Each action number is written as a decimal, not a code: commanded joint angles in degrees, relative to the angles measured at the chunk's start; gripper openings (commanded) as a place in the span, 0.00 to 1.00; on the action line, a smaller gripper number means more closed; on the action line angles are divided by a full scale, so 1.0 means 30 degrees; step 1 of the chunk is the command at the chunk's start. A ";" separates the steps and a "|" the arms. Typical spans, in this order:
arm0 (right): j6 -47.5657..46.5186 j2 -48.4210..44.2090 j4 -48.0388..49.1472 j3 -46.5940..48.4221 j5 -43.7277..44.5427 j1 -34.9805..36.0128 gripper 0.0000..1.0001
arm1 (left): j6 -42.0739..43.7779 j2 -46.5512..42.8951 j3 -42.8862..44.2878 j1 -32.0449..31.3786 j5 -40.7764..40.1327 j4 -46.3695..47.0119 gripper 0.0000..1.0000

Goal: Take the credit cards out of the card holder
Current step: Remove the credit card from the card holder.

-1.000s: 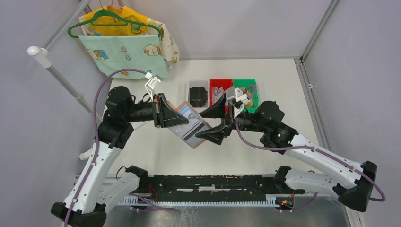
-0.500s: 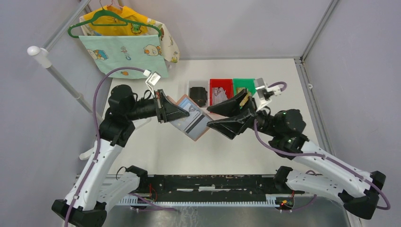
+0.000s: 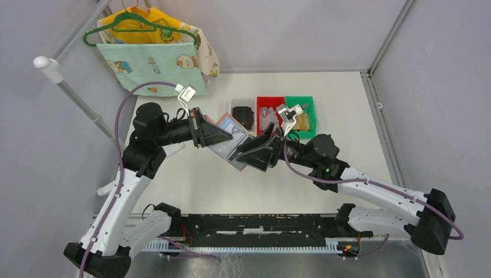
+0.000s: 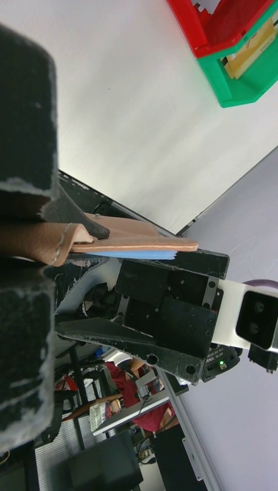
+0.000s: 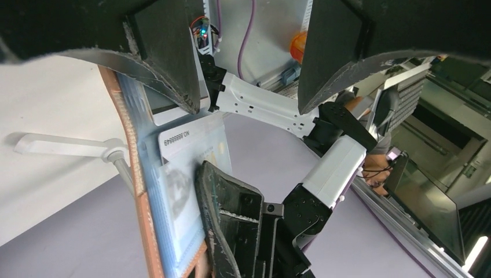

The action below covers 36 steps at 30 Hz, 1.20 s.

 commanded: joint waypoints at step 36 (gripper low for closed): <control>0.4065 0.2725 0.7689 -0.0382 0.1969 0.0063 0.03 | -0.2186 -0.1636 -0.0008 0.0011 0.1092 0.2625 0.03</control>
